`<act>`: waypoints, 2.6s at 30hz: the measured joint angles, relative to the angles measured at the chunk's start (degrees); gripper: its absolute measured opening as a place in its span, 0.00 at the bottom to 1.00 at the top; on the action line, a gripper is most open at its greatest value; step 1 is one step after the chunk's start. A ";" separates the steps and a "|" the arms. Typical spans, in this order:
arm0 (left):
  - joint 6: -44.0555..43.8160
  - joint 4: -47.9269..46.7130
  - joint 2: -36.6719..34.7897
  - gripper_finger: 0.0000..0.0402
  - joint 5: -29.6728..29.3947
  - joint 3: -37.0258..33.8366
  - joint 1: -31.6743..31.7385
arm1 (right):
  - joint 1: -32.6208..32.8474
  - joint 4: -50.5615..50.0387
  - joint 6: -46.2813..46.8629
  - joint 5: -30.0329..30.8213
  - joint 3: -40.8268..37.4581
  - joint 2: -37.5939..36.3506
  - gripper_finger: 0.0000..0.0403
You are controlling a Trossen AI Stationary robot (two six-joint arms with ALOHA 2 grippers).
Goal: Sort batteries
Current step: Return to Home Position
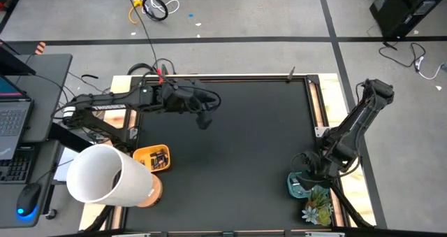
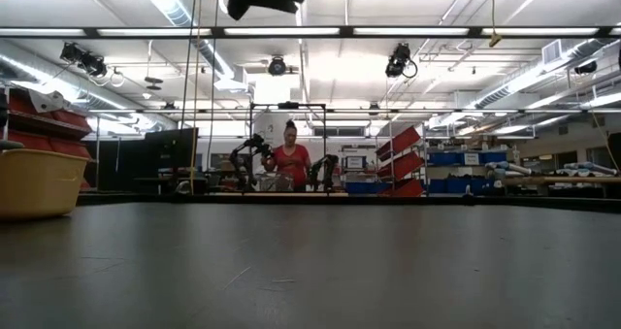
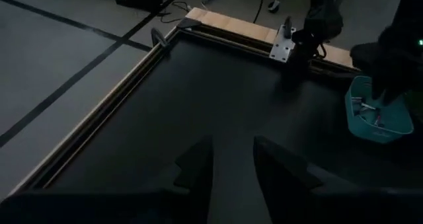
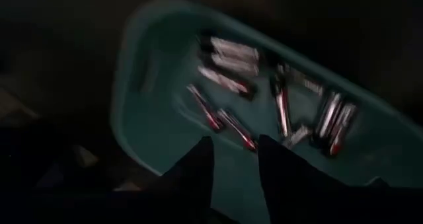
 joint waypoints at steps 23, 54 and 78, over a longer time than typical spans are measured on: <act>-22.48 42.22 -37.17 0.03 1.41 -48.86 2.49 | -0.43 -14.09 -22.69 59.00 6.54 -28.65 0.01; -25.97 23.81 -64.21 0.04 -4.94 -54.34 2.39 | -13.98 43.18 -56.94 72.50 -17.16 -32.05 0.00; -25.94 20.73 -64.14 0.05 -2.15 -54.34 2.38 | -60.71 79.68 -75.04 14.78 -20.54 -6.61 0.00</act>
